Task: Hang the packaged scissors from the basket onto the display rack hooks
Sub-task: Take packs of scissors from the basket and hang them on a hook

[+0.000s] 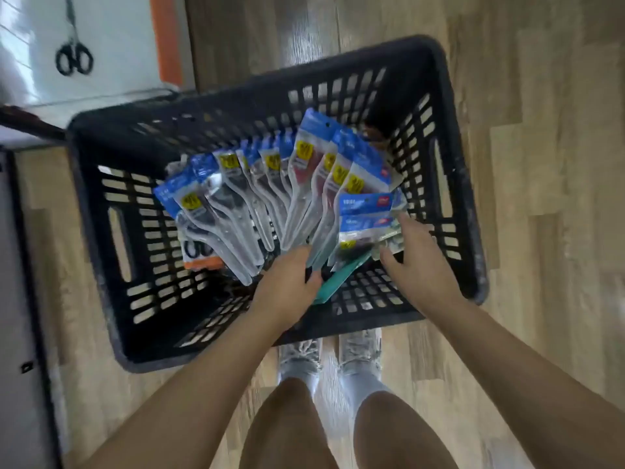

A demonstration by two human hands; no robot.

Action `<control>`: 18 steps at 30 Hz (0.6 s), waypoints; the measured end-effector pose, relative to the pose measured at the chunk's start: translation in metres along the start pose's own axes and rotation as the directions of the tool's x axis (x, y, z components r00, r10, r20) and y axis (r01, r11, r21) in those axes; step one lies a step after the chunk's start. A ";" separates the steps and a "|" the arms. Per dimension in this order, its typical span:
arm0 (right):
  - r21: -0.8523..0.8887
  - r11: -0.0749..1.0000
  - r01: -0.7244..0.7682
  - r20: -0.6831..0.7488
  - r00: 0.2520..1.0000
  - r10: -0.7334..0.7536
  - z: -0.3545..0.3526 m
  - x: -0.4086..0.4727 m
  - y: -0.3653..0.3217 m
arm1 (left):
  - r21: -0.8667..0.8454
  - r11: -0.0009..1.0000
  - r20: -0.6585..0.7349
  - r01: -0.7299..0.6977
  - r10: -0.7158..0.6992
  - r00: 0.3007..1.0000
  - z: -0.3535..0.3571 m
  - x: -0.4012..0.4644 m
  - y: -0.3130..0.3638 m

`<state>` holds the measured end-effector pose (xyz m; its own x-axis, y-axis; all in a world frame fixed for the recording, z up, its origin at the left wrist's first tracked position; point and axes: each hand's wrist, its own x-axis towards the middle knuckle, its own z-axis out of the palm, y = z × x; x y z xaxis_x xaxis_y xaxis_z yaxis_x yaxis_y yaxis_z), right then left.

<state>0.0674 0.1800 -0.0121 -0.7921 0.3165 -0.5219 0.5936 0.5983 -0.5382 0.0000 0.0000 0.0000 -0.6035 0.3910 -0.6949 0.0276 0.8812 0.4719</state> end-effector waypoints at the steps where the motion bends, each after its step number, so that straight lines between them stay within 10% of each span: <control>1: -0.007 1.000 0.014 -0.002 1.000 -0.014 0.006 0.007 0.005 | -0.024 1.000 0.005 -0.010 0.010 1.000 0.006 0.011 -0.001; 9: -0.222 0.965 0.143 0.057 0.989 -0.133 0.020 0.058 0.030 | -0.207 0.968 -0.043 -0.145 0.139 0.989 0.038 0.088 -0.013; 18: 0.037 0.999 0.026 0.155 0.987 -0.032 0.031 0.074 0.045 | -0.287 0.946 -0.129 -0.150 0.117 0.985 0.055 0.097 -0.012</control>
<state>0.0399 0.2073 -0.0952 -0.7788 0.1794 -0.6011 0.5777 0.5785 -0.5759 -0.0149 0.0418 -0.1025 -0.6939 0.4540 -0.5589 -0.1122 0.6985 0.7067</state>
